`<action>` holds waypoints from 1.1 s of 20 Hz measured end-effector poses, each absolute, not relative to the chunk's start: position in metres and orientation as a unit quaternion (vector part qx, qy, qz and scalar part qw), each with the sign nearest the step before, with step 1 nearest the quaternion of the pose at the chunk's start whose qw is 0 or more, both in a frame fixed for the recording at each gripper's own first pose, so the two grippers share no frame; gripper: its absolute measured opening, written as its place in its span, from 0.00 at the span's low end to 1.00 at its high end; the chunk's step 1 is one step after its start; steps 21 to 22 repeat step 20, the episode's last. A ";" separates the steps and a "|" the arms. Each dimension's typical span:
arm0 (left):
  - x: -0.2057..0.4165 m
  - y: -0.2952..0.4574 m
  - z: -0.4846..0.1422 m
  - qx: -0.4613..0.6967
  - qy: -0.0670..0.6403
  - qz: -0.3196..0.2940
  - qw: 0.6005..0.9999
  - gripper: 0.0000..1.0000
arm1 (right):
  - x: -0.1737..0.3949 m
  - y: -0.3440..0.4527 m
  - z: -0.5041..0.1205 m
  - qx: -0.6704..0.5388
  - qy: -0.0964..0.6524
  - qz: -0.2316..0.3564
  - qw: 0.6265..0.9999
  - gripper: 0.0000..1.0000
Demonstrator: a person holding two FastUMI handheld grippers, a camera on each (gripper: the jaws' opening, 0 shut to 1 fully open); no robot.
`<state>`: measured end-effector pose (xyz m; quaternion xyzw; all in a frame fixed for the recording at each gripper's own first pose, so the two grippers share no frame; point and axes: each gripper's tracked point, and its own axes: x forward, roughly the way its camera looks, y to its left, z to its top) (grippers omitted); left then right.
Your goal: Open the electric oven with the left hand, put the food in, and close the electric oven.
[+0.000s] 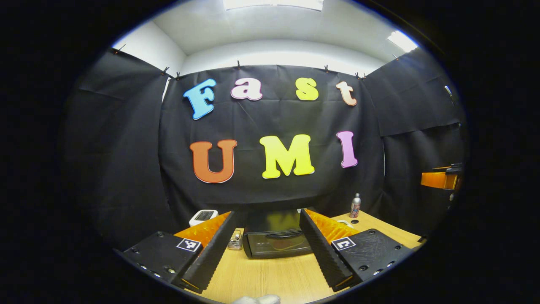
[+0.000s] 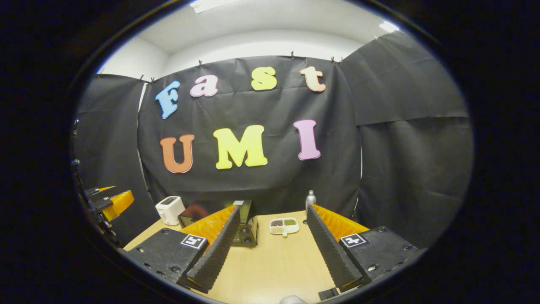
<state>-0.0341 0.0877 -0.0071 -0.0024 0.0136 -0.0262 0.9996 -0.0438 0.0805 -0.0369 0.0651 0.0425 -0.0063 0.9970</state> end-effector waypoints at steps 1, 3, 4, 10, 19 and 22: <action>-0.039 0.089 -0.002 -0.007 0.016 -0.022 1.000 0.96 | -0.045 0.077 -0.034 0.065 0.039 -0.004 0.997 0.96; -0.046 0.087 0.003 -0.017 0.019 -0.018 1.000 0.96 | -0.047 0.069 -0.031 0.063 0.038 -0.004 0.997 0.96; -0.049 0.085 0.010 -0.014 0.014 -0.016 1.000 0.96 | -0.042 0.065 -0.024 0.065 0.034 -0.003 0.997 0.96; -0.047 0.072 0.011 0.005 0.011 -0.007 1.000 0.96 | -0.038 0.055 -0.020 0.065 0.027 0.003 0.998 0.96; -0.044 0.060 0.017 -0.001 0.011 -0.005 1.000 0.96 | -0.033 0.044 -0.018 0.044 0.028 0.008 0.999 0.96; -0.042 0.059 0.017 -0.002 0.012 -0.006 1.000 0.96 | -0.032 0.044 -0.017 0.043 0.028 0.009 0.999 0.96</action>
